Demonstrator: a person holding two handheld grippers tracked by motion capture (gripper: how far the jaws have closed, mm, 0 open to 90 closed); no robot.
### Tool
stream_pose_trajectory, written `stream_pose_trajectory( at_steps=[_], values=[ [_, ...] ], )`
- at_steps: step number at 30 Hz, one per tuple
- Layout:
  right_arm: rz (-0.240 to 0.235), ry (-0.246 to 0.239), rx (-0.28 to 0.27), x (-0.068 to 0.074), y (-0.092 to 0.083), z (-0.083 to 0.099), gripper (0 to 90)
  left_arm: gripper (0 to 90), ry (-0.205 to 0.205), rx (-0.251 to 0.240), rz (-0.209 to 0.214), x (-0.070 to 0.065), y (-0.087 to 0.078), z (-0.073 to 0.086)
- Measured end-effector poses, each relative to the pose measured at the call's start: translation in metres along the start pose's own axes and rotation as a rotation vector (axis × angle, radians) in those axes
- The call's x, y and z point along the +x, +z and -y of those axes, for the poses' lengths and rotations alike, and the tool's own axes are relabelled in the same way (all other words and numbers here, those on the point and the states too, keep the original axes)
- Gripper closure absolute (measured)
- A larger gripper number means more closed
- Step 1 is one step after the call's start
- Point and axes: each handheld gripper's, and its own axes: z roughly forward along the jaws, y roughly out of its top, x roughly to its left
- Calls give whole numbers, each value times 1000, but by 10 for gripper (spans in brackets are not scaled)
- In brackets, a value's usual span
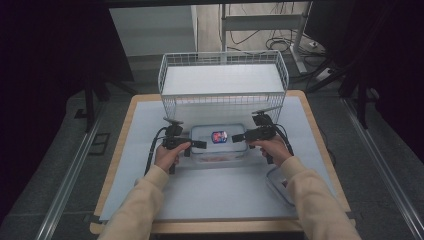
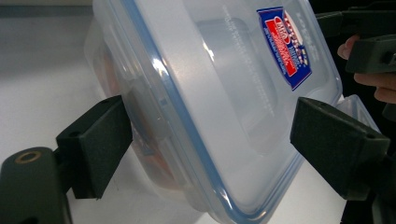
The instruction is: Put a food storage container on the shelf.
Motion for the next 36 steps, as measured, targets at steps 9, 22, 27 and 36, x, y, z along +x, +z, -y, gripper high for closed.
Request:
stream_pose_trajectory(
  at_steps=[9, 22, 27, 36],
  values=[
    [-14, 50, 36, -5, 9, 1, 91, 162, -3, -5, 6, 2, -2, -1],
    [-77, 161, 48, -14, 9, 4, 234, 221, 5, -18, 1, 1, -6, 0],
    [-105, 167, 34, -16, -2, 9, 320, 271, 13, -33, 3, -2, -12, 3],
    [-139, 144, 4, -15, -15, 21, 409, 403, 35, -80, 42, -2, -24, 15]
  ],
)
